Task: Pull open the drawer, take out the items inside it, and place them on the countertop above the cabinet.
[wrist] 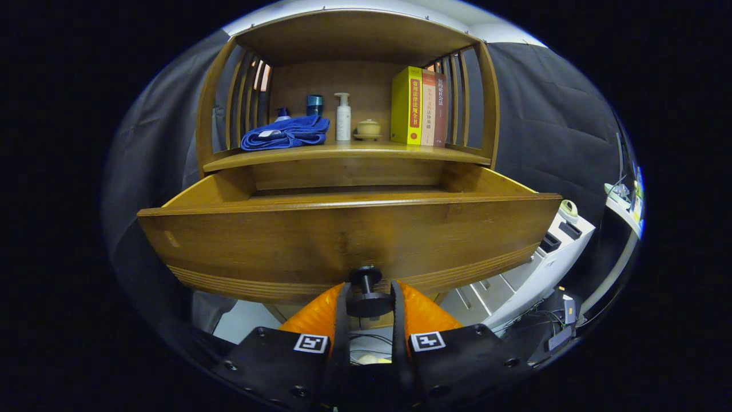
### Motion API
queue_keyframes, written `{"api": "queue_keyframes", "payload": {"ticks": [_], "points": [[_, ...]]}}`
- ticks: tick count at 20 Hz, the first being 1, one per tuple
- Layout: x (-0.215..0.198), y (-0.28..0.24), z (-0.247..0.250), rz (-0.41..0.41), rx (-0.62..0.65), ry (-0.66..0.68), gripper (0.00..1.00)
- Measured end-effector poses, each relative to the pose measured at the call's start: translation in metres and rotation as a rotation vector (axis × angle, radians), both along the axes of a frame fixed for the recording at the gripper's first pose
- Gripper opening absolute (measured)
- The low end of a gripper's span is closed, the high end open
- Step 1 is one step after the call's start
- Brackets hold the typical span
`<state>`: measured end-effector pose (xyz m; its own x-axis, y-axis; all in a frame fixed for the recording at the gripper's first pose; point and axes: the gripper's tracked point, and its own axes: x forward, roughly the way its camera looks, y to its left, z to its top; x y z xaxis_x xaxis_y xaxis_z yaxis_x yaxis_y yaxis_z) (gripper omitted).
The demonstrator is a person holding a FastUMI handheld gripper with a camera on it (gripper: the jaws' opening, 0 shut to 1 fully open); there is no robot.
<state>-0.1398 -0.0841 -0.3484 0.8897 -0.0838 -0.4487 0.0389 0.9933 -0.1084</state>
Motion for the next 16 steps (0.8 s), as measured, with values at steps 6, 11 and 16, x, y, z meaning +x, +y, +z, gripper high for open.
{"api": "queue_keyframes", "payload": {"ticks": [6, 11, 16], "points": [[-0.007, -0.003, 0.001, -0.011, 0.014, 0.000, 0.39], [-0.007, -0.006, 0.001, -0.017, 0.022, 0.001, 0.49], [-0.001, -0.008, 0.020, -0.029, 0.033, -0.049, 0.78]]}}
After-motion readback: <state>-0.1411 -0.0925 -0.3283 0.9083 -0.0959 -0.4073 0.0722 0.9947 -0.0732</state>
